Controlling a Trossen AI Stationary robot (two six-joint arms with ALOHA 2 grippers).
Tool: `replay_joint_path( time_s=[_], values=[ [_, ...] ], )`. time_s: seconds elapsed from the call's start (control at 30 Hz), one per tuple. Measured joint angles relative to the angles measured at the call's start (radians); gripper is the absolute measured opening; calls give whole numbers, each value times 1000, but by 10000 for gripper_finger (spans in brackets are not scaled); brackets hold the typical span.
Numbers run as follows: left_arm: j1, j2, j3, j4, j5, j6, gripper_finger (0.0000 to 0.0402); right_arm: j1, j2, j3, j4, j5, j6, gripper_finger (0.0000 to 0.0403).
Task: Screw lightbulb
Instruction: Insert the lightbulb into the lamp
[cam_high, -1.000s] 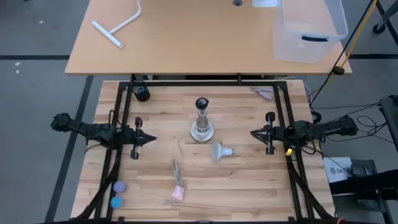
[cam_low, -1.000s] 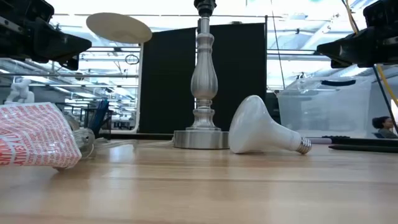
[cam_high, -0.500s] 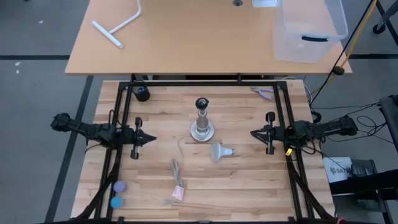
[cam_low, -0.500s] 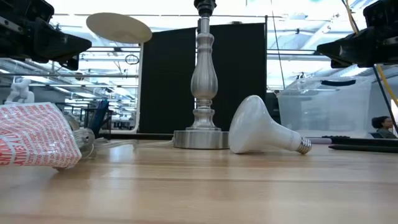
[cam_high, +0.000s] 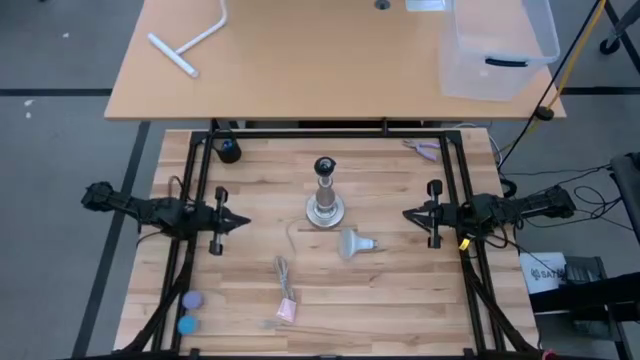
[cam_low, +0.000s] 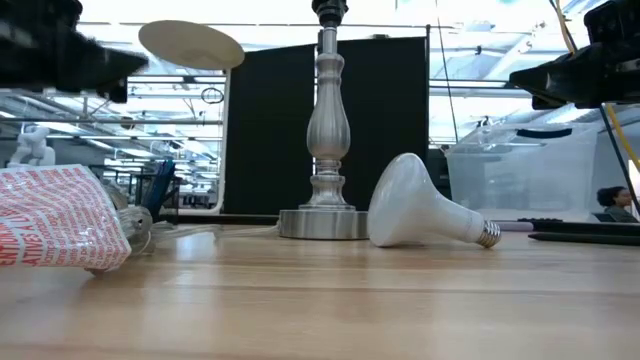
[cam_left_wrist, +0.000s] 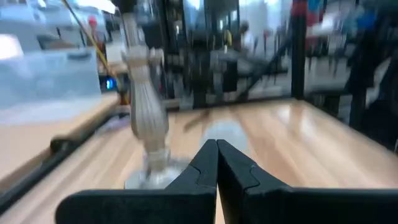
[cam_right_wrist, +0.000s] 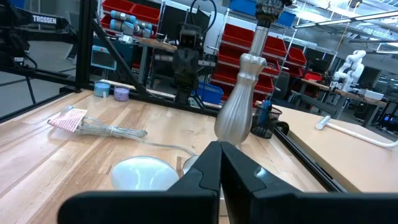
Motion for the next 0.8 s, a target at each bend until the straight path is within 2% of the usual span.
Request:
replay_joint_path(
  time_s=[0.07, 0.23, 0.3, 0.37, 0.47, 0.53, 0.6, 0.7, 0.8],
  values=[
    [0, 0, 0, 118, 40, -53, 2, 0, 0, 0, 0, 0, 0, 0],
    [15, 0, 0, 570, 22, -46, 2, 0, 0, 0, 0, 0, 0, 0],
    [23, 17, 1, 724, 77, -49, 2, 0, 0, 0, 0, 0, 0, 0],
    [34, 58, 26, 792, 174, -31, 2, 0, 0, 0, 0, 0, 0, 0],
    [49, 174, 122, 794, 334, 7, 2, 0, 0, 0, 0, 0, 0, 0],
    [53, 303, 225, 807, 427, 29, 2, 0, 0, 0, 0, 0, 0, 0],
    [52, 456, 360, 814, 473, 43, 2, 0, 0, 0, 0, 0, 0, 0],
    [53, 703, 595, 761, 426, 49, 2, 0, 0, 0, 0, 0, 0, 0],
    [68, 913, 824, 553, 304, 52, 2, 0, 0, 0, 0, 0, 0, 0]
  ],
)
